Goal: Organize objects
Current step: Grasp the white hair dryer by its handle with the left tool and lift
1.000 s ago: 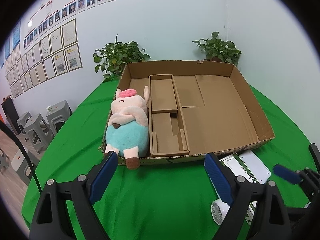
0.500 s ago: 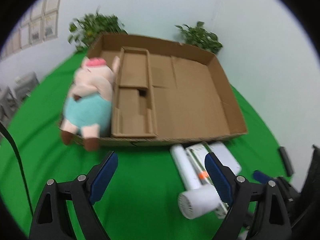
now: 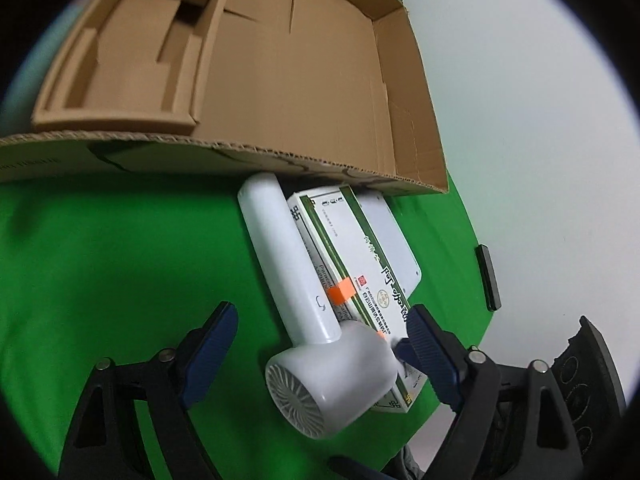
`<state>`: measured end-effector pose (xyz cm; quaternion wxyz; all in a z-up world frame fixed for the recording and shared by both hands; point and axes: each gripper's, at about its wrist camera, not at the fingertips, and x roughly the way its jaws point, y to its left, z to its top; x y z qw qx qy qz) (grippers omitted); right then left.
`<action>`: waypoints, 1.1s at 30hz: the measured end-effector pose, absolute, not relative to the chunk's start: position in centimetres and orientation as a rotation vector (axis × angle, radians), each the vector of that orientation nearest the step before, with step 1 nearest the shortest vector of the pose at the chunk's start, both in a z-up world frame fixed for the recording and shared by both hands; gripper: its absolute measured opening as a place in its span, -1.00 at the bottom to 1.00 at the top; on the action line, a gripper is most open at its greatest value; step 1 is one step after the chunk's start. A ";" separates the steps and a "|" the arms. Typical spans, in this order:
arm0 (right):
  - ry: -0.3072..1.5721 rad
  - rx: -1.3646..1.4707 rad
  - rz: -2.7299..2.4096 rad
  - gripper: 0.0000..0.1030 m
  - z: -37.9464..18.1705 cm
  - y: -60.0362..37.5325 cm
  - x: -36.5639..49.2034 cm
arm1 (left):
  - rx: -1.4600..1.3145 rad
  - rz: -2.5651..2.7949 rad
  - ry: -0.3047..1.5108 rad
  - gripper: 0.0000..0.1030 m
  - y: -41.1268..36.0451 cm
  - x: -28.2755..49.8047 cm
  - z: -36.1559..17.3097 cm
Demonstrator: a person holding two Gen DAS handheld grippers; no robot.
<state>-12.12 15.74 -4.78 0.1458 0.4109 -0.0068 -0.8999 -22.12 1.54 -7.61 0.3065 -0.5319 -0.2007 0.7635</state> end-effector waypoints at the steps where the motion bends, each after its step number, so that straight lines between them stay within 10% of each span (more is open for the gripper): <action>1: -0.005 1.178 -2.604 0.60 -4.9 15.7 -12.2 | -1.410 2.003 -0.543 0.63 1.7 -22.3 -7.9; 6: 0.086 1.162 -2.598 0.10 -5.0 14.1 -12.5 | -1.417 1.939 -0.575 0.29 2.7 -22.6 -8.9; 17: 0.085 1.179 -2.510 0.10 -4.9 13.6 -8.7 | -1.425 1.917 -0.585 0.28 2.3 -19.7 -9.6; 24: 0.081 1.249 -2.492 0.10 -5.8 13.3 -8.3 | -1.459 2.006 -0.522 -0.26 2.8 -19.2 -9.5; 33: 0.112 1.160 -2.546 0.08 -4.9 12.5 -6.0 | -1.423 2.068 -0.538 -0.30 2.7 -18.9 -8.0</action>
